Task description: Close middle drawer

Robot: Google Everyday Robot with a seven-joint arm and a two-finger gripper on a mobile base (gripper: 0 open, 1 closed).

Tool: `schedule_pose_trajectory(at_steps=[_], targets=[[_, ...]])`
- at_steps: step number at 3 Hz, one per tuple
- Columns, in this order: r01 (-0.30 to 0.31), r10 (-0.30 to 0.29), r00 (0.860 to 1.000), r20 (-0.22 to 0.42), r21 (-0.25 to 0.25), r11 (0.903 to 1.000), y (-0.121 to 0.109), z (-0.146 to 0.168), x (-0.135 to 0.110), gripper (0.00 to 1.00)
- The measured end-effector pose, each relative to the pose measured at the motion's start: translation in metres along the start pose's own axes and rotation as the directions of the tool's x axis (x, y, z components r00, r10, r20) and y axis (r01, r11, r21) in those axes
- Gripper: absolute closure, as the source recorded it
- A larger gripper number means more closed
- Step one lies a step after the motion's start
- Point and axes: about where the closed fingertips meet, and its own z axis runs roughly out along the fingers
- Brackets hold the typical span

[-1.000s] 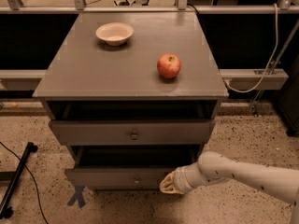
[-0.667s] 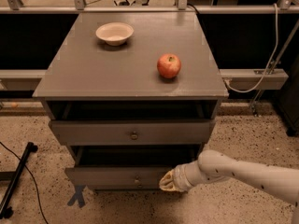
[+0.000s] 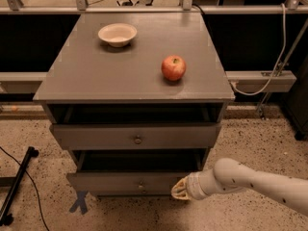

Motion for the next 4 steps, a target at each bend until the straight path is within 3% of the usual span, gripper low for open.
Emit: schedule_pose_trajectory(at_steps=[1, 2, 4], targets=[[-0.072, 0.072, 0.997, 0.011, 0.032, 0.9969, 0.016, -0.02, 0.018, 1.0], [-0.152, 0.15, 0.988, 0.043, 0.051, 0.9871, 0.029, -0.024, 0.042, 1.0], [-0.19, 0.185, 0.98, 0.075, 0.052, 0.9805, 0.019, -0.006, 0.06, 1.0]])
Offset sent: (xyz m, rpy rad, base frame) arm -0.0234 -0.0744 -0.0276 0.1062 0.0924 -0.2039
